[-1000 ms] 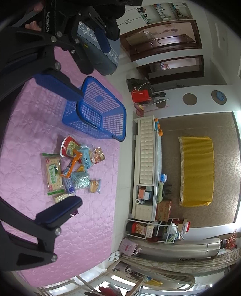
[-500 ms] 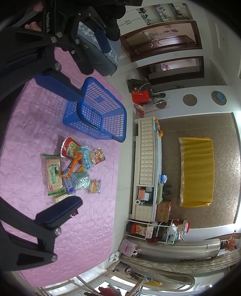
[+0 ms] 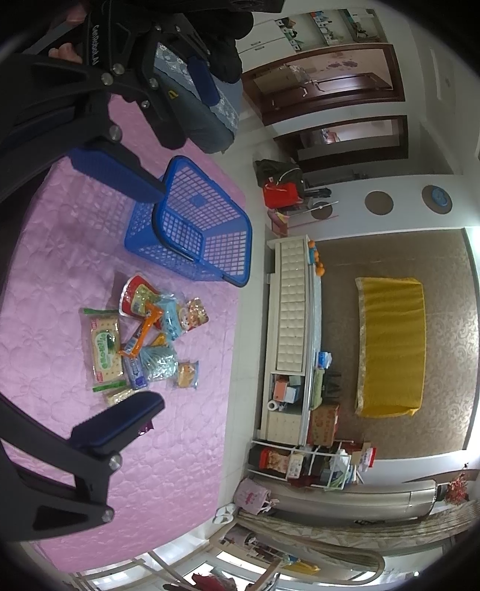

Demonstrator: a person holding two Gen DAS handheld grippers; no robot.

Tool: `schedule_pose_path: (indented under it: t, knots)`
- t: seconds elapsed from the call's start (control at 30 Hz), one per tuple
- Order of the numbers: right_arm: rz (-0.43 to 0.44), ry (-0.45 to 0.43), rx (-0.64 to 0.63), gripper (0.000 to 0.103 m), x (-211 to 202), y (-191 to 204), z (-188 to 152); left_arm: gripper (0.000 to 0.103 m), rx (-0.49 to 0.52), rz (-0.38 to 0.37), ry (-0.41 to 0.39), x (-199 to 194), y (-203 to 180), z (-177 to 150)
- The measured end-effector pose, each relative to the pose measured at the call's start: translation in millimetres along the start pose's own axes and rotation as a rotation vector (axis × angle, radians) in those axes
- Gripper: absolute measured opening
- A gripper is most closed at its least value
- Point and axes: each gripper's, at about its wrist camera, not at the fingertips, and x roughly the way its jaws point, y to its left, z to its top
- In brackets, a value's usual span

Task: Organize snacks

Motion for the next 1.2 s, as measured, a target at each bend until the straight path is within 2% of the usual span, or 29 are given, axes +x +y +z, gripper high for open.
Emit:
schedule_pose_path:
  t: [0.33,0.77,1.0,1.2]
  knots:
    - [-0.02,-0.029,-0.031,0.103,-0.7,-7.5,10.6,0.103,0.024,-0.016,0.001,10.8,-9.6,13.9]
    - [-0.084,0.0,-0.04,0.103,19.9,-57.9,31.0,0.103,0.08,-0.077,0.06,66.7,-45.8,48.3]
    - [-0.081,0.053,-0.044,0.103,49.5,-92.8,43.0,0.103,0.076,-0.106,0.127,113.4,-60.4,66.3]
    - [-0.048,0.156,0.013,0.103,91.0,-127.3,47.4,0.103,0.124,-0.103,0.203,157.7,-68.2,78.5]
